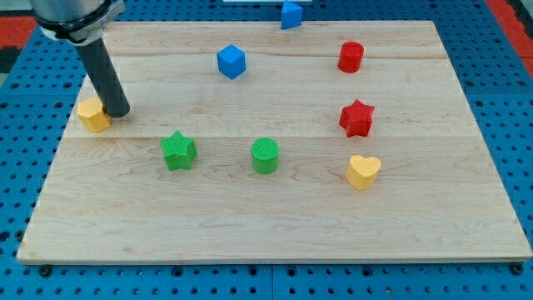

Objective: Move the yellow hexagon diagonally top right of the green circle

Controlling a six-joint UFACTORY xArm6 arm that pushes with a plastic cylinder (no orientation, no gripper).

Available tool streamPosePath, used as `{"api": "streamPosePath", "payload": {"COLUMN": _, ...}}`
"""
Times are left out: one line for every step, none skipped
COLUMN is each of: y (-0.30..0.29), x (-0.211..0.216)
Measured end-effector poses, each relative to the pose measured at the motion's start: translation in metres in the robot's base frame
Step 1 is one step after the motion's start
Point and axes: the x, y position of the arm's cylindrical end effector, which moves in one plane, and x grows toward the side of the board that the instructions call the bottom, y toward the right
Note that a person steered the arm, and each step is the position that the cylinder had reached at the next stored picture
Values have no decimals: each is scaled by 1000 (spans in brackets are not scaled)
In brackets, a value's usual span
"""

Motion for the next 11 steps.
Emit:
{"api": "streamPosePath", "payload": {"y": -13, "x": 4}}
{"api": "streamPosePath", "payload": {"y": -24, "x": 2}}
{"api": "streamPosePath", "payload": {"y": -22, "x": -11}}
{"api": "streamPosePath", "payload": {"y": -4, "x": -11}}
{"api": "streamPosePath", "payload": {"y": 24, "x": 13}}
{"api": "streamPosePath", "payload": {"y": -5, "x": 61}}
{"api": "streamPosePath", "payload": {"y": -73, "x": 73}}
{"api": "streamPosePath", "payload": {"y": -90, "x": 76}}
{"api": "streamPosePath", "payload": {"y": -86, "x": 47}}
{"api": "streamPosePath", "payload": {"y": -64, "x": 21}}
{"api": "streamPosePath", "payload": {"y": -84, "x": -2}}
